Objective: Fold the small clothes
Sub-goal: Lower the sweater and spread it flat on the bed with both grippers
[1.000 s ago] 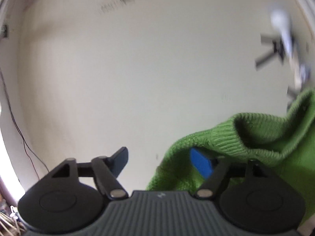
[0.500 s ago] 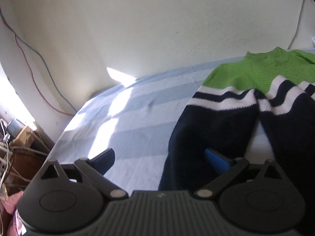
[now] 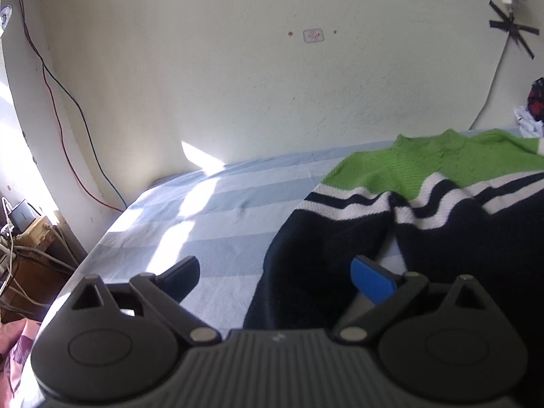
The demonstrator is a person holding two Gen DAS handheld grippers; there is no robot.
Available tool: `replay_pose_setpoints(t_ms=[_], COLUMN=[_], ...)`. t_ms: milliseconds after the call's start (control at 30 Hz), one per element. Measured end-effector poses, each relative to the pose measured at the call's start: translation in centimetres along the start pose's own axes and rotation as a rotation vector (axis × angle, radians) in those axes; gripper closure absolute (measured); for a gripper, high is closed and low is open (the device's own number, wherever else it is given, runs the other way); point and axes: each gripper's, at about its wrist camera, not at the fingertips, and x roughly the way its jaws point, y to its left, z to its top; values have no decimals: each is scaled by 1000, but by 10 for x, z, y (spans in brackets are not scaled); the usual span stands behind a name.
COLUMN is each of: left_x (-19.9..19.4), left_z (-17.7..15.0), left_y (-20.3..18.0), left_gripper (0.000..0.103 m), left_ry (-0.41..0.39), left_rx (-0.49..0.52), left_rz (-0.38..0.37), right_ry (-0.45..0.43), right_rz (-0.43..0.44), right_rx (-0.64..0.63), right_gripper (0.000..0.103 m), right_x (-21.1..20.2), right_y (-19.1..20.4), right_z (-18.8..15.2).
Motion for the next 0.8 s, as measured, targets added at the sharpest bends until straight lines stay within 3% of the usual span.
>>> replay_pose_setpoints(t_ms=[33,100,233,300,467,500,567,633,667,700,800], left_x=[-9,-25,-41,-43,-43,-41,-47,-53,-56,-57,-65], left_z=[-2,-7,-18,-27,-53,-58,-63,-65,-66,-66,-66], left_y=[0,-1,-10,-17,-34,-37,-44,-50,-50,-49,-34], left_gripper=[3,3,4,6,23,31,36,73,82,90,93], left_ry=[-4,8,66,113,231,258,235,216,218,222,219], left_rx=[-8,-24,-60,-74,-57,-50,0,41,31,17,-30], left_rz=[-38,-129,-314,-397,-471,-483,-449,-422,-440,-445,-421], right_ry=[-13,-9,29,80,169,180,189,164,156,159,140], right_rz=[77,234,483,591,688,689,684,686,716,759,745], right_rx=[60,126,132,144,156,152,117,99,88,90,46], right_gripper=[78,49,42,32,29,29,31,45,75,87,93], right_x=[-8,-36,-85,-101,-134,-136,-137,-141,-143,-142,-144], right_y=[-11,-26,-20,-12,10,14,19,23,23,26,21], right_z=[-4,-22,-61,-79,-119,-124,-132,-136,-136,-134,-128])
